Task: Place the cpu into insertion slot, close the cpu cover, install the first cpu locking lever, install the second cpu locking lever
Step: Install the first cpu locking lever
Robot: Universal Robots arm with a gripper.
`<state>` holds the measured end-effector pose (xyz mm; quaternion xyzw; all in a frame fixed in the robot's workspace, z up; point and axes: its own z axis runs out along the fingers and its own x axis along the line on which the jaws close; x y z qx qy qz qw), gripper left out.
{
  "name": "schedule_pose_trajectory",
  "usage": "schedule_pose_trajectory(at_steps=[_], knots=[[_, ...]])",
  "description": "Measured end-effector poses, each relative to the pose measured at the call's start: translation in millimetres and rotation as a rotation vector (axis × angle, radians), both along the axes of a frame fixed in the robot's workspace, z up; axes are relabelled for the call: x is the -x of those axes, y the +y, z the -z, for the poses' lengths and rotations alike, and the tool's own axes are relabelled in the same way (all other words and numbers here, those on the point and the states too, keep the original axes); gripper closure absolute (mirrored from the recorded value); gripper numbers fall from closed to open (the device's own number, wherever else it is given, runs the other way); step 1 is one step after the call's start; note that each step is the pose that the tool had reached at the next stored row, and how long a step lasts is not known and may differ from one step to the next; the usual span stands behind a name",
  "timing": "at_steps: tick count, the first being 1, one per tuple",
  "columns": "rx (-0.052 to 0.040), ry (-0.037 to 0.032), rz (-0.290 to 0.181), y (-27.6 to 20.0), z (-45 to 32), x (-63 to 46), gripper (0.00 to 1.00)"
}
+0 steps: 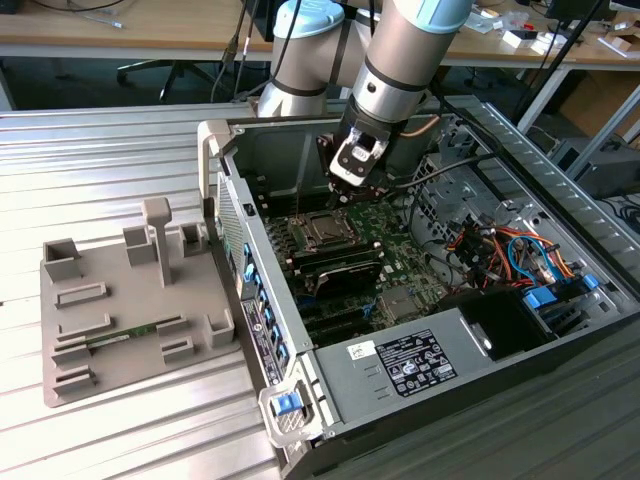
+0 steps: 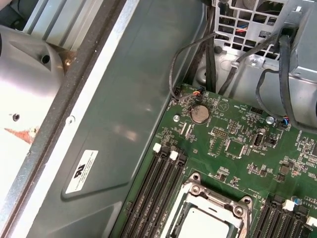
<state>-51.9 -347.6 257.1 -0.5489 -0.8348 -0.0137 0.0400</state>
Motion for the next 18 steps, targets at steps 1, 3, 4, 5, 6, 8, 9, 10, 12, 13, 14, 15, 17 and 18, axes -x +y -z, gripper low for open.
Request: schedule_pose_trajectory(at_steps=[1, 3, 4, 5, 6, 8, 9, 10, 12, 13, 14, 15, 17, 18], knots=[[0.0, 0.0, -0.001, 0.0, 0.0, 0.0, 0.89], [0.0, -0.0001, -0.006, 0.0, 0.0, 0.0, 0.89], [0.0, 0.0, -0.008, 0.0, 0.0, 0.0, 0.89], [0.0, 0.0, -0.014, 0.0, 0.0, 0.0, 0.89], [0.0, 0.0, -0.017, 0.0, 0.0, 0.0, 0.89], [0.0, 0.0, -0.021, 0.0, 0.0, 0.0, 0.89], [0.0, 0.0, -0.023, 0.0, 0.0, 0.0, 0.89], [0.0, 0.0, -0.024, 0.0, 0.0, 0.0, 0.89], [0.0, 0.0, -0.027, 0.0, 0.0, 0.0, 0.89], [0.0, 0.0, -0.029, 0.0, 0.0, 0.0, 0.89], [0.0, 0.0, -0.031, 0.0, 0.0, 0.0, 0.89], [0.0, 0.0, -0.032, 0.0, 0.0, 0.0, 0.89], [0.0, 0.0, -0.034, 0.0, 0.0, 0.0, 0.89], [0.0, 0.0, -0.035, 0.0, 0.0, 0.0, 0.89]])
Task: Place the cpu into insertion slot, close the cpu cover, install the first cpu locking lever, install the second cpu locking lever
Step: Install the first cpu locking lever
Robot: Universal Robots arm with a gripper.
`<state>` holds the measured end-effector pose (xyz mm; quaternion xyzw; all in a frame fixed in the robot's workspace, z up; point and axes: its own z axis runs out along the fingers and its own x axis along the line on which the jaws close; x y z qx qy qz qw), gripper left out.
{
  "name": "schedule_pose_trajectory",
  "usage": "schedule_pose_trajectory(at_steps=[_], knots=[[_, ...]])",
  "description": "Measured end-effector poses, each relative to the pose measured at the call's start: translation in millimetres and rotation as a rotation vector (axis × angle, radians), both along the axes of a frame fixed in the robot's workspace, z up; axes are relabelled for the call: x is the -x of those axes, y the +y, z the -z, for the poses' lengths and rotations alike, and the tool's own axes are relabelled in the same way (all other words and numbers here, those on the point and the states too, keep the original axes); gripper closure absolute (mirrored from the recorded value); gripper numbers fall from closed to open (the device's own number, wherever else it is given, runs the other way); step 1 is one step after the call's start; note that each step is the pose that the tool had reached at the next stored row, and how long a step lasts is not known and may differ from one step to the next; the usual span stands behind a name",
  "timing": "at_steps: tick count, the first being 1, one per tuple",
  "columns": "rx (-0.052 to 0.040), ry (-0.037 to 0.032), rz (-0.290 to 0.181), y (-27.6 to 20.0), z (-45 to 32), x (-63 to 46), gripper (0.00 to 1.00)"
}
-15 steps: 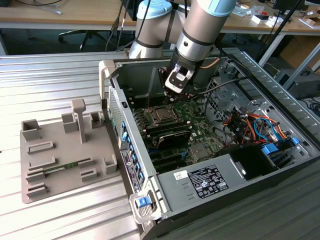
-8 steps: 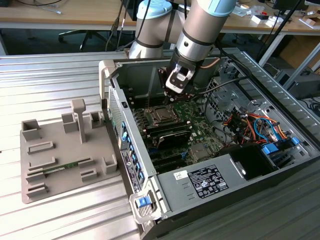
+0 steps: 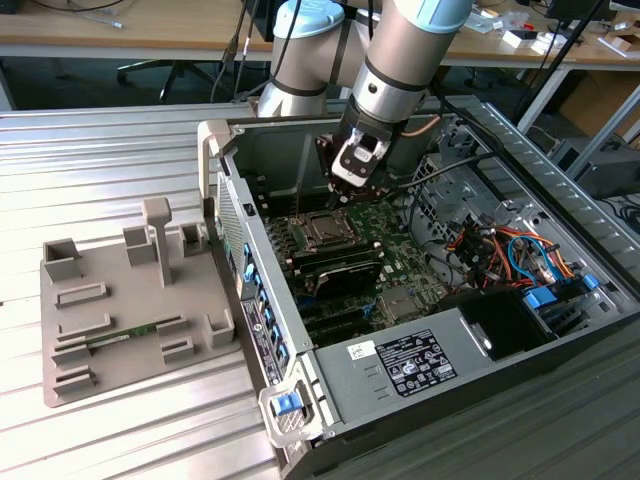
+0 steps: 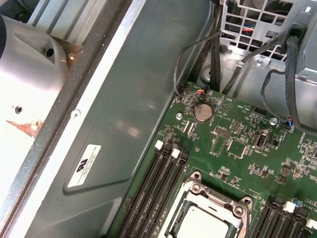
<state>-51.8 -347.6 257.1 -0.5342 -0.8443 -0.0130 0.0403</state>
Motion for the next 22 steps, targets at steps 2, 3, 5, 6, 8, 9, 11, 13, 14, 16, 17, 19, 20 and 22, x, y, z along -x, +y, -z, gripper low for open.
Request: schedule_pose_trajectory(at_steps=[2, 3, 5, 6, 8, 9, 11, 13, 14, 16, 17, 19, 20, 22], knots=[[0.0, 0.0, -0.002, 0.0, 0.0, 0.0, 0.89], [0.0, 0.0, -0.003, 0.0, 0.0, 0.0, 0.89], [0.0, 0.0, -0.004, 0.0, 0.0, 0.0, 0.89], [0.0, 0.0, -0.005, 0.0, 0.0, 0.0, 0.89], [0.0, 0.0, -0.007, 0.0, 0.0, 0.0, 0.89], [0.0, 0.0, -0.008, 0.0, 0.0, 0.0, 0.89], [0.0, 0.0, -0.01, 0.0, 0.0, 0.0, 0.89], [0.0, 0.0, -0.013, 0.0, 0.0, 0.0, 0.89], [0.0, 0.0, -0.014, 0.0, 0.0, 0.0, 0.89], [0.0, 0.0, -0.016, 0.0, 0.0, 0.0, 0.89], [0.0, 0.0, -0.017, 0.0, 0.0, 0.0, 0.89], [0.0, 0.0, -0.02, 0.0, 0.0, 0.0, 0.89], [0.0, 0.0, -0.02, 0.0, 0.0, 0.0, 0.89], [0.0, 0.0, -0.022, 0.0, 0.0, 0.0, 0.89]])
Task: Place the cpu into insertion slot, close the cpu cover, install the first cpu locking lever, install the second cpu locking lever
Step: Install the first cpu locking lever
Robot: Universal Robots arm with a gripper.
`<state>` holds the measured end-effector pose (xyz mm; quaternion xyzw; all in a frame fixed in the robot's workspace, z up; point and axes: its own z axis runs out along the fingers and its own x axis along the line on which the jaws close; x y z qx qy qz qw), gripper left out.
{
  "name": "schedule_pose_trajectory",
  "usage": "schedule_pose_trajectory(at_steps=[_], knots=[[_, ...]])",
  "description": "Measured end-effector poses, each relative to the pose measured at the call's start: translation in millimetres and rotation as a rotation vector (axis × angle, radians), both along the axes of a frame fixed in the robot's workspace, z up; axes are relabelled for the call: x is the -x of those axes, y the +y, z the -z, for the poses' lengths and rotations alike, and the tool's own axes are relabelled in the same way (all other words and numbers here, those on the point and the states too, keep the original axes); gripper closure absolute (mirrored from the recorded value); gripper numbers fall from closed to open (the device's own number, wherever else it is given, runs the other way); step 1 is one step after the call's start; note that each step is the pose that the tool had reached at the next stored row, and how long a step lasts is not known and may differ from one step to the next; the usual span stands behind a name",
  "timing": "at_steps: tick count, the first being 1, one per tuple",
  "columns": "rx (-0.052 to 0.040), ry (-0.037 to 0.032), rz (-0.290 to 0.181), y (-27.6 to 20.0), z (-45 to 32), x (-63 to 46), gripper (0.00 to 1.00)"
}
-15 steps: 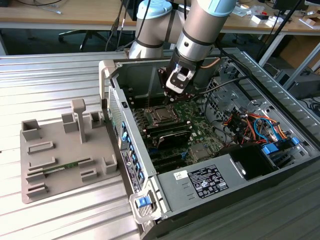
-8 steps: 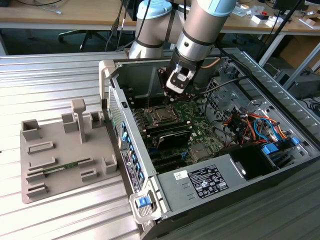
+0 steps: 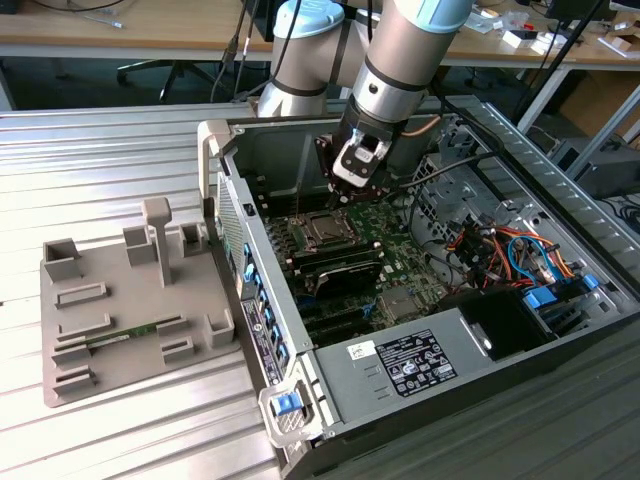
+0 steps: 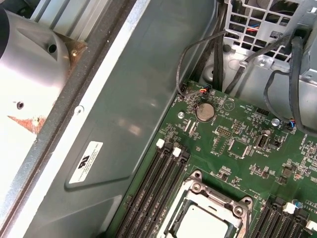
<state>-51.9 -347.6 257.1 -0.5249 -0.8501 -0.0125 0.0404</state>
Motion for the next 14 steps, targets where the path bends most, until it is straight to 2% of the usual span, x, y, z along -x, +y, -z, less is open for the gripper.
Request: schedule_pose_trajectory(at_steps=[14], knots=[[0.0, 0.0, -0.017, 0.0, 0.0, 0.0, 0.89]])
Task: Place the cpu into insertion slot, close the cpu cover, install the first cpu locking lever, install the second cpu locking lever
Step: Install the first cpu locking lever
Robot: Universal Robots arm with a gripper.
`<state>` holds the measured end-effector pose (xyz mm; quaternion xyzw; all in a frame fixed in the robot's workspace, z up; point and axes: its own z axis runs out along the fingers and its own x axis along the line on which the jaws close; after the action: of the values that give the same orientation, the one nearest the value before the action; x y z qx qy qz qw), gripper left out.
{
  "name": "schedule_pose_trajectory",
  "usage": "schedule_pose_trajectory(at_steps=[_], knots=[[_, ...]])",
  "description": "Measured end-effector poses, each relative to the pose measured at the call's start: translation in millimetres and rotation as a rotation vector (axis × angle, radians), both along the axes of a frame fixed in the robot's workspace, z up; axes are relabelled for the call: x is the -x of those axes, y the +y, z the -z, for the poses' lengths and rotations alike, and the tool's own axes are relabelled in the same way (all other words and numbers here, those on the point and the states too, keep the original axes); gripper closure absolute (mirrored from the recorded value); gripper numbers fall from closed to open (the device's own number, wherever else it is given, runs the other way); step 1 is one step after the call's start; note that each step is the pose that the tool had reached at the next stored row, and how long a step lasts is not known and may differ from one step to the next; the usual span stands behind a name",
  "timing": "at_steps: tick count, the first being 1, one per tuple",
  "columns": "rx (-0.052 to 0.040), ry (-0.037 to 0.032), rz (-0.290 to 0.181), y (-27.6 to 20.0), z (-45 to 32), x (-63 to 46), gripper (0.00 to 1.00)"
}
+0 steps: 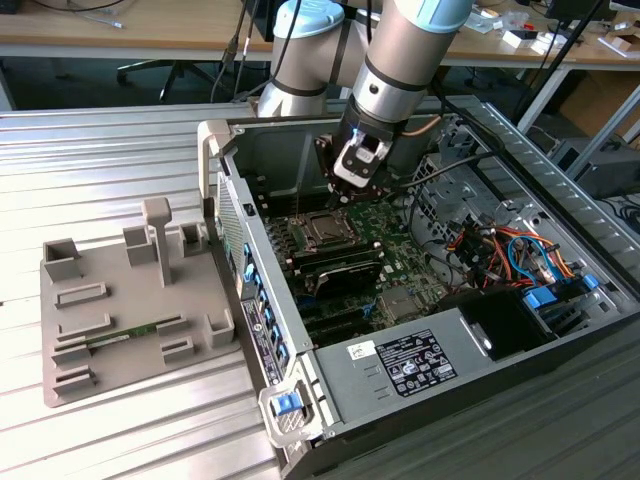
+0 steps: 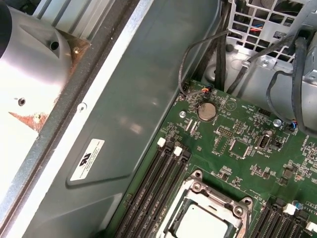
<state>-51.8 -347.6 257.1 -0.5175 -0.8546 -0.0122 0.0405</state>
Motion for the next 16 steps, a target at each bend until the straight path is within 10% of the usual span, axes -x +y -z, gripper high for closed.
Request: schedule_pose_trajectory(at_steps=[16], knots=[[0.0, 0.0, -0.029, 0.0, 0.0, 0.0, 0.89]])
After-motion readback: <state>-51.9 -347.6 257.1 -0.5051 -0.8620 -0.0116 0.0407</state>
